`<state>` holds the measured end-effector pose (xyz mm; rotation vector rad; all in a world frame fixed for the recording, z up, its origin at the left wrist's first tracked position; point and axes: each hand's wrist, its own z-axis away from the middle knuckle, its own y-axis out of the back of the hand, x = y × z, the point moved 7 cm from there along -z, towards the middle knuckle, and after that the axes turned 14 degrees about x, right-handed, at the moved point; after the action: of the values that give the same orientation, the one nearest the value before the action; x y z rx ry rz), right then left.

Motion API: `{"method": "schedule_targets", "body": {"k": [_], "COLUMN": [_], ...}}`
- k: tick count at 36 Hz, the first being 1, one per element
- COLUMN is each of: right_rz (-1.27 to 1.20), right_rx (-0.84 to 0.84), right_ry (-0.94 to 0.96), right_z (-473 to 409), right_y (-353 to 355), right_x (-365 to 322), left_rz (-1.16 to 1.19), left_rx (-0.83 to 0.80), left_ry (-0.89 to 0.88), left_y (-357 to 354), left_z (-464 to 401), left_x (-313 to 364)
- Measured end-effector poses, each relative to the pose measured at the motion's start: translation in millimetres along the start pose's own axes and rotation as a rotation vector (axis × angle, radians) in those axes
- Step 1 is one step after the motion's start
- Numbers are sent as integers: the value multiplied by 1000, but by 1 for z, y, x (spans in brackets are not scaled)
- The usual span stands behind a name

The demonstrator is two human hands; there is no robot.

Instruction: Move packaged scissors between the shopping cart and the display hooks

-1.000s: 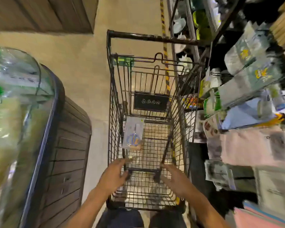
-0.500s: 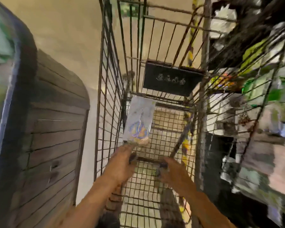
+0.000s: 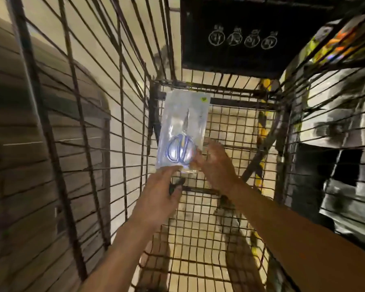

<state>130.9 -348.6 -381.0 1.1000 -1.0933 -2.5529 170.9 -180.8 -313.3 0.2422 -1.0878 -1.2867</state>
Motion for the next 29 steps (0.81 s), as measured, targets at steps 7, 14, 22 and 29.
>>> {"method": "schedule_targets", "body": {"k": [7,14,22,29], "right_rz": [-214,-398,-377,-495], "right_rx": [23,7,20,104], "right_ry": [-255,-353,-354,-372], "right_z": [-26,-4,36,63], "right_y": [-37,-12,39,60], "right_x": [14,17,56,83], "left_rz": [2,19,114,-3], "left_rx": [-41,-11,152,192], "left_ry": [-41,6,149,278], "left_y": [2,1,5,-11], "left_z": [4,5,-27,-75], "left_x": [8,4,6,-6]}}
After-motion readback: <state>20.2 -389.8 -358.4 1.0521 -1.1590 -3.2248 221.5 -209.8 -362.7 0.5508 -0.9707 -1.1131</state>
